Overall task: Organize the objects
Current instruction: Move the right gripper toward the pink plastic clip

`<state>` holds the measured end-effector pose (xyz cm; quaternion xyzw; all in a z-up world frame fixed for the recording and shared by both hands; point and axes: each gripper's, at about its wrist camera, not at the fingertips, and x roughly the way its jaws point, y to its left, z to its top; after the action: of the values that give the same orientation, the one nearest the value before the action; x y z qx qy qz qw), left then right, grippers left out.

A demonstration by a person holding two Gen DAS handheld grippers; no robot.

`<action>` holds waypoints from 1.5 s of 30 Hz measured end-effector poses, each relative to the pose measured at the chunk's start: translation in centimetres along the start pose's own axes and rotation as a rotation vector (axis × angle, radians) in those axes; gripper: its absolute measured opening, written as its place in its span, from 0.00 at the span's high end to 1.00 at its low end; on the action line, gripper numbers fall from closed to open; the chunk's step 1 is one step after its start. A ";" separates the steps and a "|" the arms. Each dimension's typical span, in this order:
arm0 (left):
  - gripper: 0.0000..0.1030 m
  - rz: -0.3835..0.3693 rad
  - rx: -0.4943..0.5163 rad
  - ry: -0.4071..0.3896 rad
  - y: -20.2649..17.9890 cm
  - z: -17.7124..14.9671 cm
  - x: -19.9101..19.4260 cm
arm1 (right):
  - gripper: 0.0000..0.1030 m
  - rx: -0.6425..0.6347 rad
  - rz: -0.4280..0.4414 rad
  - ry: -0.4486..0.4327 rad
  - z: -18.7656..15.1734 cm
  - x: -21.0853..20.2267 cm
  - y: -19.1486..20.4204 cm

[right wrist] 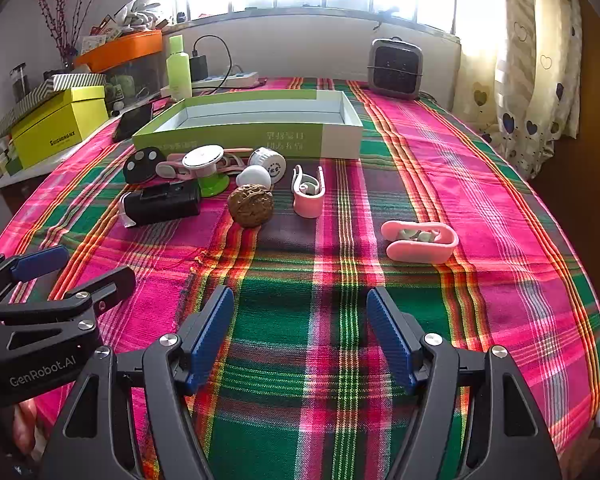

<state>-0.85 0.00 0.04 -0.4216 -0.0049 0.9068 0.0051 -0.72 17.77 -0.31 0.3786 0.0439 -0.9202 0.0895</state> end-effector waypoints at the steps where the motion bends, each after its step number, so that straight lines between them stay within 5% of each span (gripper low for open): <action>1: 0.17 0.000 -0.001 0.001 0.0 0.0 0.1 | 0.32 -0.002 0.002 0.000 0.0 0.0 0.0; 33: 0.17 -0.004 0.015 -0.005 -0.3 0.3 0.2 | 0.32 -0.021 0.028 0.006 0.3 0.2 -0.6; 45: 0.18 -0.103 0.052 -0.017 -0.1 0.9 0.1 | 0.32 0.029 0.099 -0.006 0.8 -0.5 -4.4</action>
<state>-1.55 0.06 0.56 -0.4129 -0.0033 0.9086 0.0628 -1.77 22.08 0.68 0.3786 0.0116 -0.9163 0.1298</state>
